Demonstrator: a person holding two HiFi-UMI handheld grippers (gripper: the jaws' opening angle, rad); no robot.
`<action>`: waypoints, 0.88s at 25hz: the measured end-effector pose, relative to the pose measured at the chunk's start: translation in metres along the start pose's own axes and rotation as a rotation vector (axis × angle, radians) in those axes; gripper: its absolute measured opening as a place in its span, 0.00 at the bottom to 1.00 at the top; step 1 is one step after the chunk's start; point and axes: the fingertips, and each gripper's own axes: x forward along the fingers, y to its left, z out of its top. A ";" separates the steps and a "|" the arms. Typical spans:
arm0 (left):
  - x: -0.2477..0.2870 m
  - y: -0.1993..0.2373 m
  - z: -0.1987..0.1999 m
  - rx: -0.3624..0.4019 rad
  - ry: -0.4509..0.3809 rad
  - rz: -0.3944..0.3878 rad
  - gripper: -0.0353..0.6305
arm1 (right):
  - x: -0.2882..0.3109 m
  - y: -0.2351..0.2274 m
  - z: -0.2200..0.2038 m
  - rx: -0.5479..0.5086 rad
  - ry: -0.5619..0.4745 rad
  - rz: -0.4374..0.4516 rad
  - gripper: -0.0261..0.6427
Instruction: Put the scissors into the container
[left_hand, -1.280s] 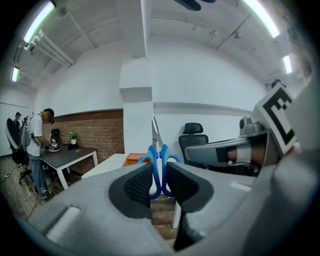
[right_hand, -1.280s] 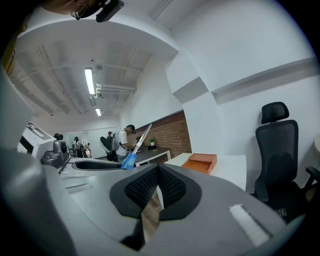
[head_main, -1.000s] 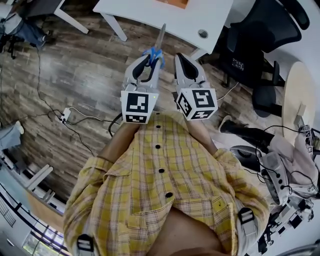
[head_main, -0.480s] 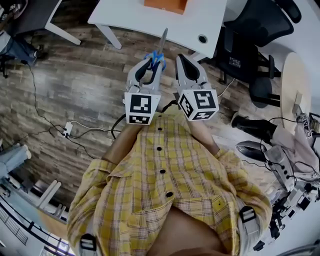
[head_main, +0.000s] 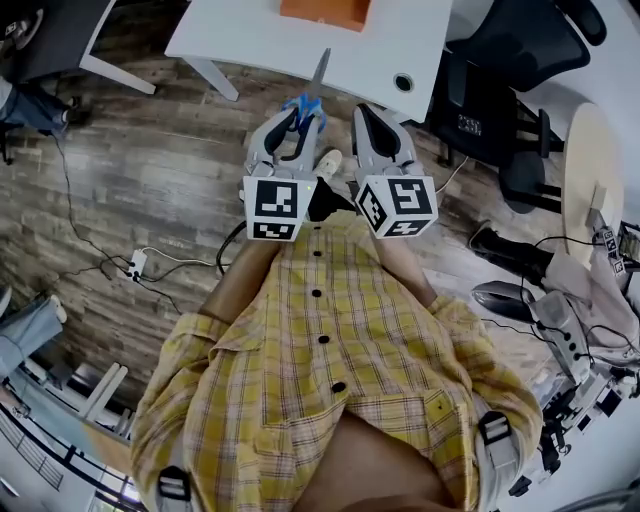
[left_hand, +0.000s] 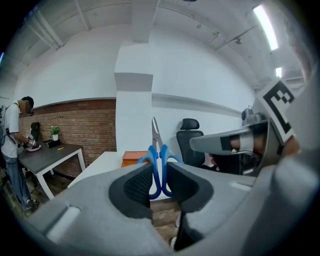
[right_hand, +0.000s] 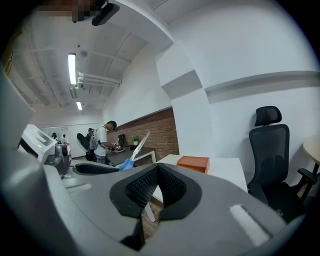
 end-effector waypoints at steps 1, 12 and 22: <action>0.007 0.003 0.001 0.000 0.004 0.001 0.19 | 0.006 -0.006 0.002 0.006 -0.009 -0.002 0.05; 0.087 0.033 0.020 0.012 0.020 -0.016 0.19 | 0.076 -0.051 0.020 0.013 -0.015 0.000 0.05; 0.150 0.051 0.033 0.034 0.043 -0.012 0.19 | 0.128 -0.095 0.032 0.031 -0.007 0.003 0.05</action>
